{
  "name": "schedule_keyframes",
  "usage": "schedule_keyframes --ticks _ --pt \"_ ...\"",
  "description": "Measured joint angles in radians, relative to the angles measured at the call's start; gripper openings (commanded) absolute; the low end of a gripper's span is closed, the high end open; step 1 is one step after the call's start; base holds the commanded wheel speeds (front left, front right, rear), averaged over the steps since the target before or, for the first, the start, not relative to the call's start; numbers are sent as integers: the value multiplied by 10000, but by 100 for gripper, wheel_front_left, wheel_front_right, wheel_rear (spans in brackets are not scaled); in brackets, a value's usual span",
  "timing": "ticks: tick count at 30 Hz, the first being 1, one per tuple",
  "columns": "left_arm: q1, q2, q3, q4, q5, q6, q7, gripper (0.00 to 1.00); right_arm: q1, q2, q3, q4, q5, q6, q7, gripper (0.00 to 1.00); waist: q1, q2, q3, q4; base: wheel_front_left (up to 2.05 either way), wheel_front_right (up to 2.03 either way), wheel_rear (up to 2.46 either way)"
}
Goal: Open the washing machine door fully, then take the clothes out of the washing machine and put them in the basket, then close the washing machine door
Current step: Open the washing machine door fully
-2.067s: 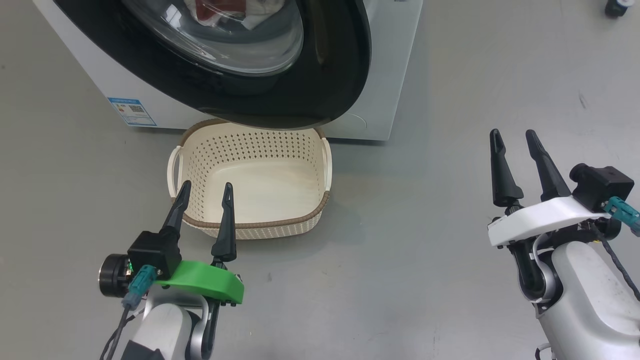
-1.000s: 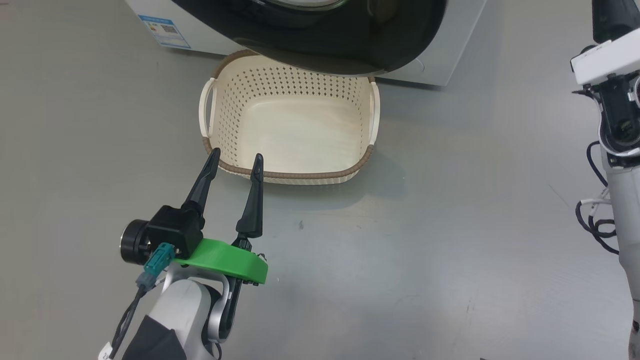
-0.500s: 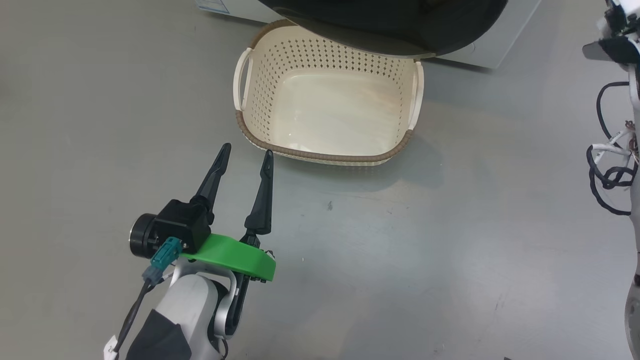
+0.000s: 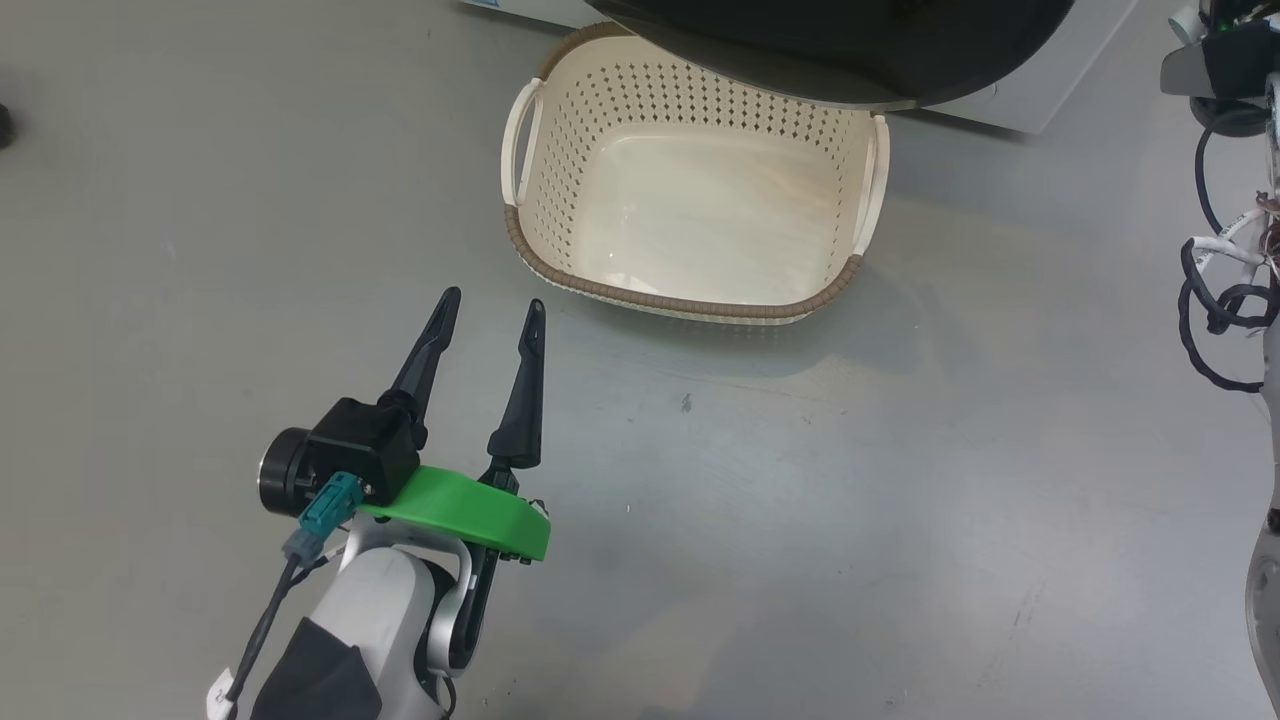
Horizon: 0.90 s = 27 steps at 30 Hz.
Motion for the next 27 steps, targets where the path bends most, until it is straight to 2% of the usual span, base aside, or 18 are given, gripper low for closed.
schedule_keyframes --ticks 11,27 --pt "-145 -4 -2 19 -2 0 0 100 -211 54 -153 295 669 -332 846 0 0 0 13 83 0 0 0" --pt "-149 -8 0 61 0 0 0 100 -198 389 -228 600 1546 -610 1971 0 0 0 -130 40 0 0 0"
